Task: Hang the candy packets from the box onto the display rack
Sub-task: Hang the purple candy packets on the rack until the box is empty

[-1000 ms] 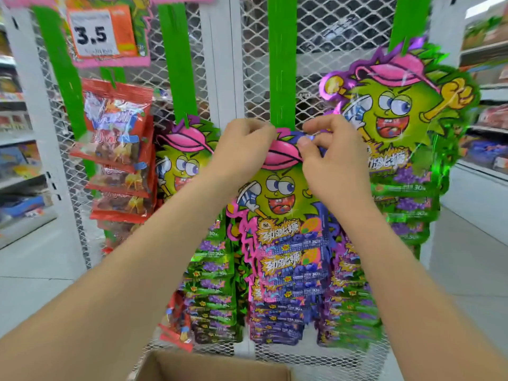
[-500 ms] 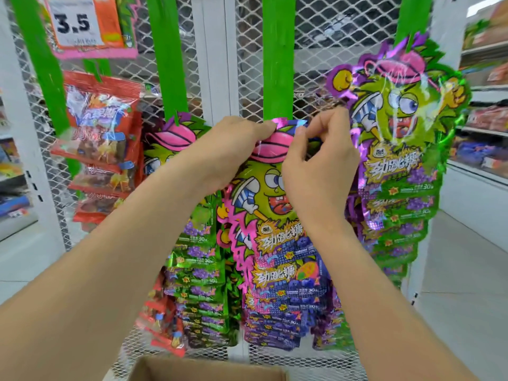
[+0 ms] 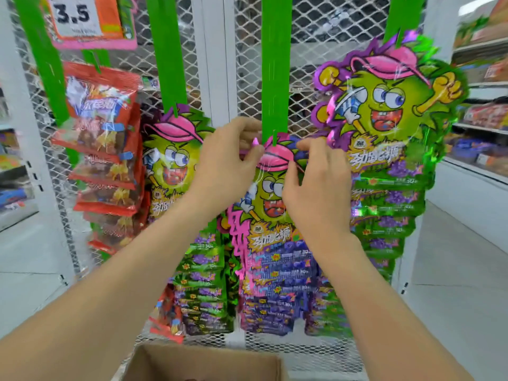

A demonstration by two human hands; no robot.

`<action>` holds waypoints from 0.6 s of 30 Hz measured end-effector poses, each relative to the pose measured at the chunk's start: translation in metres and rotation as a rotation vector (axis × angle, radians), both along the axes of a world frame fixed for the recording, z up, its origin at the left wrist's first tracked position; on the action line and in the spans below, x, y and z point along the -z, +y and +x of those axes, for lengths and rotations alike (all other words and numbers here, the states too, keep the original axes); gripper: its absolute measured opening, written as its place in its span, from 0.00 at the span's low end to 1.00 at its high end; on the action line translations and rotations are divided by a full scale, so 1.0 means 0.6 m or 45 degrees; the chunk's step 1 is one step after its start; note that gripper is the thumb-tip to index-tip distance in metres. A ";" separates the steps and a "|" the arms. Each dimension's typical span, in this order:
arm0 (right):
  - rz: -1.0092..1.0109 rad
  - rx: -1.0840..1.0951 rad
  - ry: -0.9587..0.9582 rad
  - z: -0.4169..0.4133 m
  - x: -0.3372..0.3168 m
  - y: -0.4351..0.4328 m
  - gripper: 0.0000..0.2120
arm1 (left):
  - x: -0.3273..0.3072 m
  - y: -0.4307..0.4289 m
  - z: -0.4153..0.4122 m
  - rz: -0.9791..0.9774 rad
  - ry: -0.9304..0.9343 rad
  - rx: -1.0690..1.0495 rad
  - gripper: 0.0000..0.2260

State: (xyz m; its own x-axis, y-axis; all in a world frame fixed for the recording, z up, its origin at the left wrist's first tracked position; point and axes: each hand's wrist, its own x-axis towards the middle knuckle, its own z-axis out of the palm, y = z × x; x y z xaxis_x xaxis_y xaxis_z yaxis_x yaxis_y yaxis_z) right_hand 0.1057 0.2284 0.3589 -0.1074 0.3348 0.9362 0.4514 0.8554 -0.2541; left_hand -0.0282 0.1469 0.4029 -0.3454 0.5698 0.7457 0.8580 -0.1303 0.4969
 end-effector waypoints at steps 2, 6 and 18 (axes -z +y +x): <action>0.110 0.127 -0.095 0.008 0.010 -0.011 0.12 | 0.023 -0.014 0.008 0.139 0.140 -0.006 0.16; 0.091 -0.208 -0.375 0.023 0.060 -0.068 0.10 | 0.081 -0.042 0.013 0.339 0.470 -0.014 0.12; -0.479 -0.596 -2.165 0.015 0.328 -0.155 0.12 | 0.583 -0.209 -0.035 -1.253 0.186 0.075 0.05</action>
State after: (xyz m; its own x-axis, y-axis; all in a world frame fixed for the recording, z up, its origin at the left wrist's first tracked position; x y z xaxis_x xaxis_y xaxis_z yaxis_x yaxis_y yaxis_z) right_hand 0.1149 0.1355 0.1622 -0.9060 0.1442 -0.3980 0.1612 0.9869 -0.0095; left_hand -0.0495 0.0214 0.0528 -0.2390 0.9704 -0.0353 0.9247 0.2385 0.2967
